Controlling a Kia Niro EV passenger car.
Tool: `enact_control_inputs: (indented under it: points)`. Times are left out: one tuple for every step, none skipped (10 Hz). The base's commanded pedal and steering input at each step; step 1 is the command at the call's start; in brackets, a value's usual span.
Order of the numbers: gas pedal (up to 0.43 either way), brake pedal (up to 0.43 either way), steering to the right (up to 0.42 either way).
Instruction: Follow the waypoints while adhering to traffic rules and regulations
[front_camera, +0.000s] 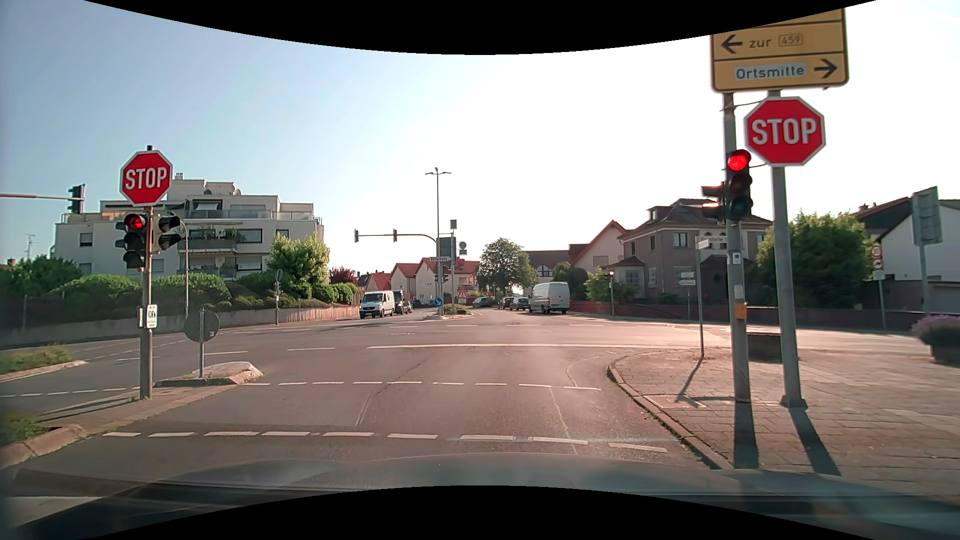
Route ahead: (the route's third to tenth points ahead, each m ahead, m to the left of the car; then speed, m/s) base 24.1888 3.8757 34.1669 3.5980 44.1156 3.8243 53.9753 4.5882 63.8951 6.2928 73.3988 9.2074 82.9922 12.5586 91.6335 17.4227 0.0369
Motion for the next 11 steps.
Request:
enact_control_inputs:
  points:
    - [0.0, 0.238, -0.001]
    - [0.0, 0.232, -0.001]
    - [0.0, 0.232, -0.001]
    - [0.0, 0.238, -0.001]
    - [0.0, 0.238, -0.001]
    - [0.0, 0.238, -0.001]
    - [0.0, 0.238, -0.001]
    - [0.0, 0.238, -0.001]
    - [0.0, 0.238, -0.001]
    - [0.0, 0.232, -0.001]
    - [0.0, 0.238, -0.001]
